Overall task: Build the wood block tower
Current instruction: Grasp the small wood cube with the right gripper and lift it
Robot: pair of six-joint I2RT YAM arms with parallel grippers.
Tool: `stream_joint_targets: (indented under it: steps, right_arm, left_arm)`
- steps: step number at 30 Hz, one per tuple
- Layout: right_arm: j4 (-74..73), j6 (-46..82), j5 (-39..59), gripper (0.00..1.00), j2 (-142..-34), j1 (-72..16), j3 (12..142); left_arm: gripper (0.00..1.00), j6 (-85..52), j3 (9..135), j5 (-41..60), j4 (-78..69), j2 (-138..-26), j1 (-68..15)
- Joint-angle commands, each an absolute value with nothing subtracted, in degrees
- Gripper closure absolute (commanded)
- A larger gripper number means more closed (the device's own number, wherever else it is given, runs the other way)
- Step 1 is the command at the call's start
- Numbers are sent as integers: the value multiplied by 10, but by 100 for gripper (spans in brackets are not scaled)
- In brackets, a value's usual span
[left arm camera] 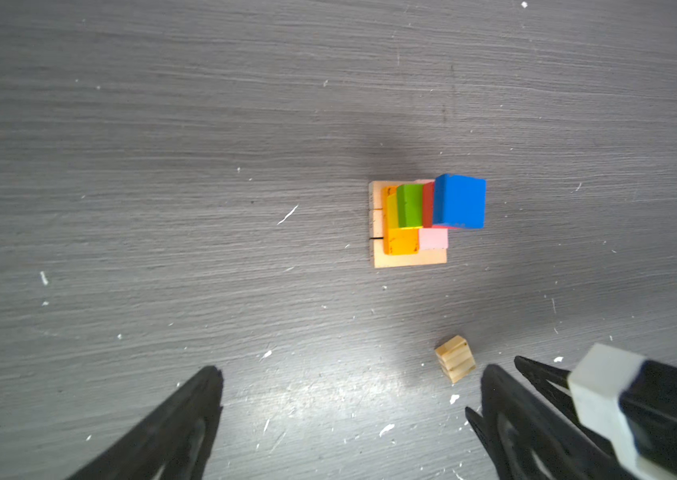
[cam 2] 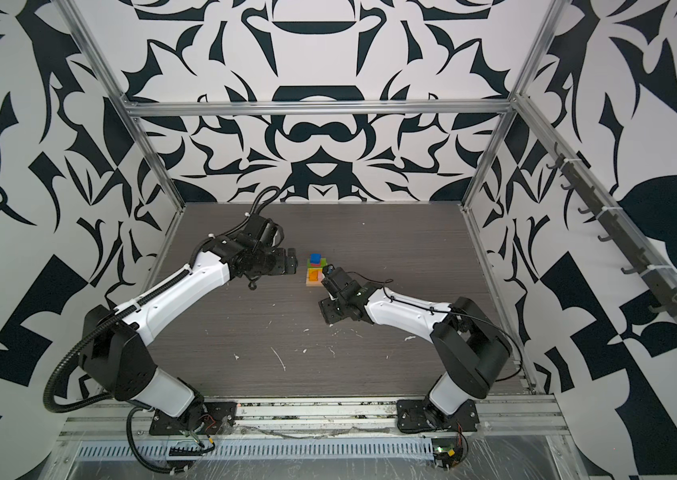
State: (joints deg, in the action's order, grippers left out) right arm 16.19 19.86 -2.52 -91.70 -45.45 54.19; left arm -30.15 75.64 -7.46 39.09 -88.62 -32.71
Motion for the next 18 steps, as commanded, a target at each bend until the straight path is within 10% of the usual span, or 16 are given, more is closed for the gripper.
stream_joint_targets:
  steps: [1,18]
  right_arm:
    - [169,193,-36,39,-929,-458,570]
    - [198,203,-64,51,-1009,-466,620]
  left_arm:
    - [0,-309,728,-68,383,-854,-319]
    - [0,-320,681,-55,380,-825,-312]
